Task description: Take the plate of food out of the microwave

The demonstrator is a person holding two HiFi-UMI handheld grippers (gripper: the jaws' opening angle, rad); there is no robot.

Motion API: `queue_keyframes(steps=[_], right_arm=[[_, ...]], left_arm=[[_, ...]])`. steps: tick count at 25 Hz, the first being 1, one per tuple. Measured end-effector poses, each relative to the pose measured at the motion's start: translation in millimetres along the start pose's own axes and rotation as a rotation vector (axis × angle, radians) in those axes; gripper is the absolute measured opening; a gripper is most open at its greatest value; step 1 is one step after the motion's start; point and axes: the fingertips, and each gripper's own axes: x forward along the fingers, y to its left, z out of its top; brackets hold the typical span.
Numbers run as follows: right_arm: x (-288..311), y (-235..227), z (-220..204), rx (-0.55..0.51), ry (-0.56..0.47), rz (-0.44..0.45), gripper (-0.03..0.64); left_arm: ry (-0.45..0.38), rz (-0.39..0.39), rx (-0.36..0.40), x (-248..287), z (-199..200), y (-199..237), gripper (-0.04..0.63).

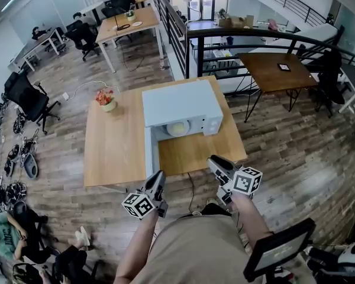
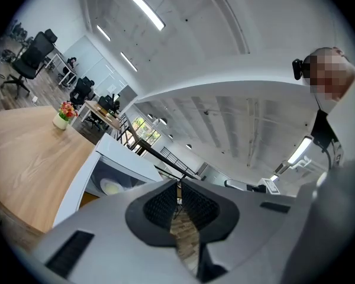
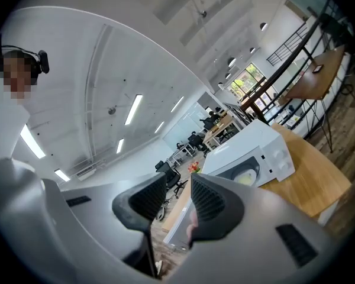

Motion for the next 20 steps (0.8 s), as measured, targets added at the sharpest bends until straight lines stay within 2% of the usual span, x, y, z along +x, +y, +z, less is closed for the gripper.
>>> queue_keyframes(steps=[4,8,20], right_arm=[[6.3,-28.1,19.0,0.047,0.035,0.006,0.115],[9.9,-44.7,38.0,0.041,0.06,0.04,0.115],[4.5,-107.2,56.9,0.084,0.173,0.081,0.117]], left_arm=[[-0.017,0.042,-0.003,22.2,1.4,-4.1,0.003],[-0.032,0.088,-0.007,44.8,2.4,-2.4,0.003],[-0.091,0.228,-0.027,70.8,-20.7,-10.8,0.003]])
